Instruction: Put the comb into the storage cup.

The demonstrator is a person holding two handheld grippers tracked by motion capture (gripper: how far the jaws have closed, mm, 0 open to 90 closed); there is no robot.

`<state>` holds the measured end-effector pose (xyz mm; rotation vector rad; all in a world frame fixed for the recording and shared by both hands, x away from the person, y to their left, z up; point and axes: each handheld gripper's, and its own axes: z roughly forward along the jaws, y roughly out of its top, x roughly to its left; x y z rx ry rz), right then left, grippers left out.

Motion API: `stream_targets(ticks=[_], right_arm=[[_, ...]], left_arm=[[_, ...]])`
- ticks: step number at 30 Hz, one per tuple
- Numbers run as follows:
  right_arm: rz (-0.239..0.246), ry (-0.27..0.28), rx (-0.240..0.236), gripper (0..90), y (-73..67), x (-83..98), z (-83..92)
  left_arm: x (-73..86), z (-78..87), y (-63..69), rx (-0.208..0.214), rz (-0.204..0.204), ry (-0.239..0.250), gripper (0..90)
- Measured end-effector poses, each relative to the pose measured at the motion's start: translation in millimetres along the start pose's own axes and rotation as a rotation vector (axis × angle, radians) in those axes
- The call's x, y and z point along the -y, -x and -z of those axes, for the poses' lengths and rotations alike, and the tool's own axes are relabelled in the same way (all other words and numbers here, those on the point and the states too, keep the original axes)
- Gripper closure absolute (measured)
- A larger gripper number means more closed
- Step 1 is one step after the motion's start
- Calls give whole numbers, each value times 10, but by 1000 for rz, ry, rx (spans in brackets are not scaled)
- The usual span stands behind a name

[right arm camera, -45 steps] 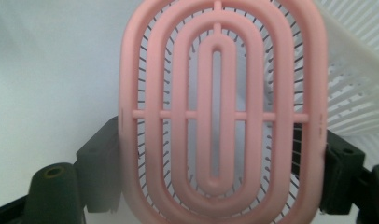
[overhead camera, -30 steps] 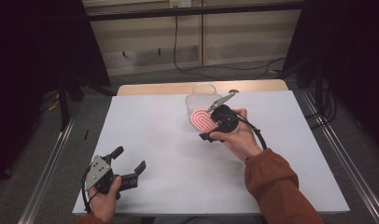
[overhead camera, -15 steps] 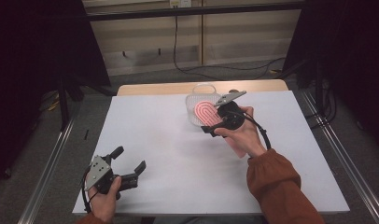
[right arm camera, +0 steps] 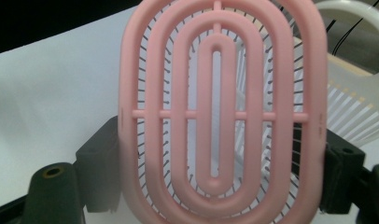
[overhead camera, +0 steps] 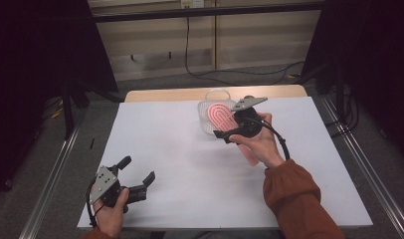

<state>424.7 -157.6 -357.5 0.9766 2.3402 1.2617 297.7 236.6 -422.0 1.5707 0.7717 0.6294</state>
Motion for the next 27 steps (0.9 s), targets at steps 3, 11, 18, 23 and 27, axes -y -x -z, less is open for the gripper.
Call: stream_targets(ticks=[3, 11, 18, 23, 27], right_arm=[[-1, 24, 3, 196, -3, -7, 19], [-8, 99, 13, 196, 2, -30, 68], [-16, 161, 29, 196, 8, -66, 129], [-16, 208, 35, 196, 17, -87, 176], [-16, 245, 39, 196, 19, -112, 199]], left_arm=[[-1, 1, 3, -2, -3, 2, 35], [-3, 3, 2, -4, 2, 7, 35], [-2, 4, -7, -2, 0, 2, 36], [-3, 3, -3, -3, 1, 7, 35], [-3, 3, -3, -2, 1, 6, 35]])
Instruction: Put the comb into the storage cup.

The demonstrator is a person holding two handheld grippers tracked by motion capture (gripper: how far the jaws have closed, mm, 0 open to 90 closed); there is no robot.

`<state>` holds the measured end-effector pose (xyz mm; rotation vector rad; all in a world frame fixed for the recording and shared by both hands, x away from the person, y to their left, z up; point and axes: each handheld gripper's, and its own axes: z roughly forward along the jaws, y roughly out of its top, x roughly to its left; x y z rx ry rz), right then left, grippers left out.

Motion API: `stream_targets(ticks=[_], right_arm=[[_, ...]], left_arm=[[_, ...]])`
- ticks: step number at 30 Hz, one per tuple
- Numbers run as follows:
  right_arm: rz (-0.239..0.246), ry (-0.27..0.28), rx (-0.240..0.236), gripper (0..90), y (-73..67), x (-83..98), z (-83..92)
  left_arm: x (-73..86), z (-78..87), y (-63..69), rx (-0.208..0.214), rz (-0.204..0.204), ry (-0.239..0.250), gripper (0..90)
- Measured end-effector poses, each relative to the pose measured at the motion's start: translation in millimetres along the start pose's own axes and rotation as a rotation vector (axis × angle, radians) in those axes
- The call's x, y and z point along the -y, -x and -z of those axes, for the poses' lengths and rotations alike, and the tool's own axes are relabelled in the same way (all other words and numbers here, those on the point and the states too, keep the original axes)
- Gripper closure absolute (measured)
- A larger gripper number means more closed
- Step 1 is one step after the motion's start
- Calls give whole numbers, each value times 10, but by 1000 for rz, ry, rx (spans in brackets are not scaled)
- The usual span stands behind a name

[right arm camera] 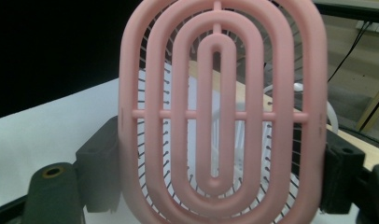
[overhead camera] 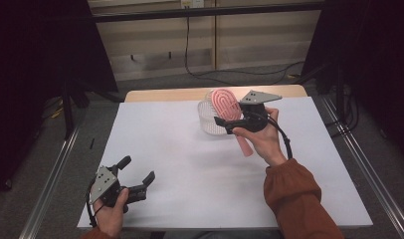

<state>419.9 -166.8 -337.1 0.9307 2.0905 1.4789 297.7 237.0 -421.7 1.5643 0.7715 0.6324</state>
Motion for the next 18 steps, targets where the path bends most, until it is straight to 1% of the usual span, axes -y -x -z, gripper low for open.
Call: stream_targets(ticks=[2, 4, 6, 9, 11, 18], right_arm=[[-4, 10, 1, 196, 0, -21, 8], [-3, 24, 5, 196, -3, -43, 19], [2, 40, 4, 196, -5, -63, 27], [4, 66, 7, 196, -4, -89, 34], [-4, 93, 5, 196, 1, -109, 34], [-6, 116, 23, 196, 12, -162, 41]], left_arm=[[0, 0, 8, 3, 8, 5, 35], [-3, 4, 11, 7, 3, 2, 35], [-6, 4, 12, 7, 6, 5, 34], [-4, 5, 10, 7, 4, 4, 34], [-5, 5, 11, 6, 5, 5, 34], [-1, 4, 10, 2, 12, 7, 34]])
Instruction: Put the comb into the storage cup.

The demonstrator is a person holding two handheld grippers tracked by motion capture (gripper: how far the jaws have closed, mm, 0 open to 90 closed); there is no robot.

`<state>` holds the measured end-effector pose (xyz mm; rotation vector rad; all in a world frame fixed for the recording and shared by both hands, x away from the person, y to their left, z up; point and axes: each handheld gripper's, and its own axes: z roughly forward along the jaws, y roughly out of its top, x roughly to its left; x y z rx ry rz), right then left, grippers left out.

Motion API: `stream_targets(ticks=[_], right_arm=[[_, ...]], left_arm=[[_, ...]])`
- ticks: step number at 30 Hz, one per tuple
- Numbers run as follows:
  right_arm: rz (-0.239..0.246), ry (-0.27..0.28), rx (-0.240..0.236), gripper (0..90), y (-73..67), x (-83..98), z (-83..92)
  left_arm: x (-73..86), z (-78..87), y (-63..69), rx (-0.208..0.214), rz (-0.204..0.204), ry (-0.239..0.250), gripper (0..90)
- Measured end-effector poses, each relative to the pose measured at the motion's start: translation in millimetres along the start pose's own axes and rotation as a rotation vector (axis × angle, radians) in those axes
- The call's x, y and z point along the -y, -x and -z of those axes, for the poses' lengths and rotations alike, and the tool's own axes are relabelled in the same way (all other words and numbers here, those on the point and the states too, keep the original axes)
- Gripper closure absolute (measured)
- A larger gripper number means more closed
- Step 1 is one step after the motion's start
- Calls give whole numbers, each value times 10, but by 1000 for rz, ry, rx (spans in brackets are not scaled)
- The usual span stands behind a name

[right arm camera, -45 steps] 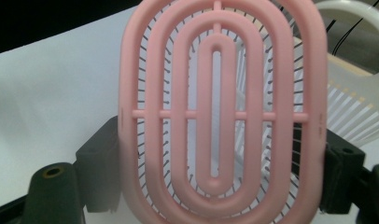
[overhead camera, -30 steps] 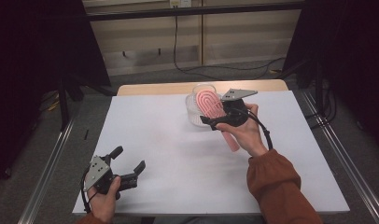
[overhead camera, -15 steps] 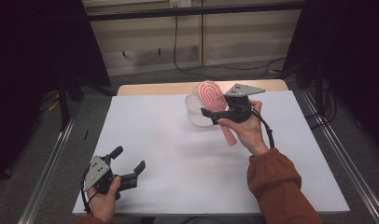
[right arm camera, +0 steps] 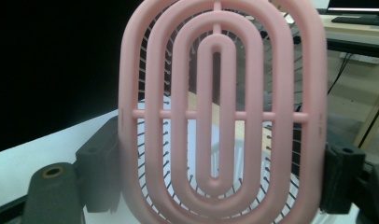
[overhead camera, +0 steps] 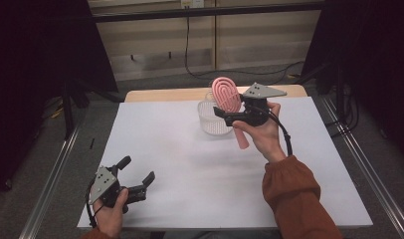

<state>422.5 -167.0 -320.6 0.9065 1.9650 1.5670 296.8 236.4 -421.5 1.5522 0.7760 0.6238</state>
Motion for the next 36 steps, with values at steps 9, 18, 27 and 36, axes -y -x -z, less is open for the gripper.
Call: stream_targets(ticks=[9, 18, 27, 36], right_arm=[[8, 33, 20, 195, 40, -90, -18], [7, 47, 43, 195, 91, -157, -87], [18, 71, 60, 195, 135, -282, -137], [18, 85, 71, 195, 194, -321, -176]], left_arm=[[-1, 1, 3, 4, 0, 0, 34], [-4, 5, -13, 4, 0, 3, 34], [-4, 9, -19, 1, 7, 7, 34], [-3, 7, -16, 2, 7, 6, 34]])
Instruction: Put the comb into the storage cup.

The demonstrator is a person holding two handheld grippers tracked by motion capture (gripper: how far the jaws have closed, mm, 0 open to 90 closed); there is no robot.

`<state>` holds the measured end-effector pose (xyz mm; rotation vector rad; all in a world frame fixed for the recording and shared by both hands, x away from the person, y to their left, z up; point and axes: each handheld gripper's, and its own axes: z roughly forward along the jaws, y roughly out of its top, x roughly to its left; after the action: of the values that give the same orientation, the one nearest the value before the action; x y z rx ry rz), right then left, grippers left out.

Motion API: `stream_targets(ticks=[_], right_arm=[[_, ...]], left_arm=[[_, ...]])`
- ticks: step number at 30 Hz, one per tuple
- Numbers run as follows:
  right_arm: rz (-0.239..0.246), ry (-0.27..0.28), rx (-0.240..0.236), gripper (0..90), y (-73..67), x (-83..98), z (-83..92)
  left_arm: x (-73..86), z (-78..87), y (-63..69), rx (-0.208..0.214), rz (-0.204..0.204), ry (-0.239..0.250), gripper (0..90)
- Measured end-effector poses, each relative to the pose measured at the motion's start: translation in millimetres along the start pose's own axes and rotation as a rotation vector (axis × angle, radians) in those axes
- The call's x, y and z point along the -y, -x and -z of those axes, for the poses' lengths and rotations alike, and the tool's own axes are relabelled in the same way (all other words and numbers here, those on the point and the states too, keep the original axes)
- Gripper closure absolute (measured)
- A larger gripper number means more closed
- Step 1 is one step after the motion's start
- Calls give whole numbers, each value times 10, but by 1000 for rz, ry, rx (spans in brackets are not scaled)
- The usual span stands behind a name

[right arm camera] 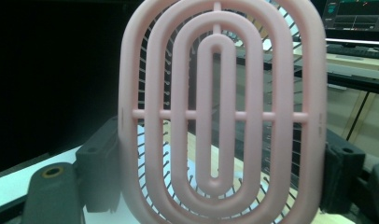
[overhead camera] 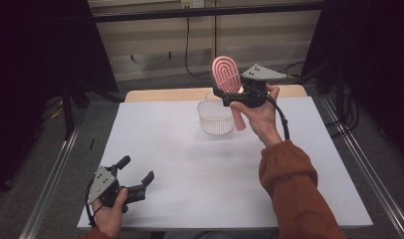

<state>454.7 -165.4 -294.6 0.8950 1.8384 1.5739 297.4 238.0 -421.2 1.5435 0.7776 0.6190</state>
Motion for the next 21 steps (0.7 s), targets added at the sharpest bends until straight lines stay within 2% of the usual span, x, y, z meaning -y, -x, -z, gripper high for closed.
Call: stream_targets(ticks=[5, 18, 21], right_arm=[[1, -2, 0, 195, 36, -40, -51], [25, -3, 4, 195, 74, -85, -240], [18, 3, 9, 195, 101, -99, -289]], left_arm=[[2, 0, -7, 1, -11, -10, 34], [5, 1, -10, -2, -1, -8, 34], [4, 1, -9, 0, 3, -4, 34]])
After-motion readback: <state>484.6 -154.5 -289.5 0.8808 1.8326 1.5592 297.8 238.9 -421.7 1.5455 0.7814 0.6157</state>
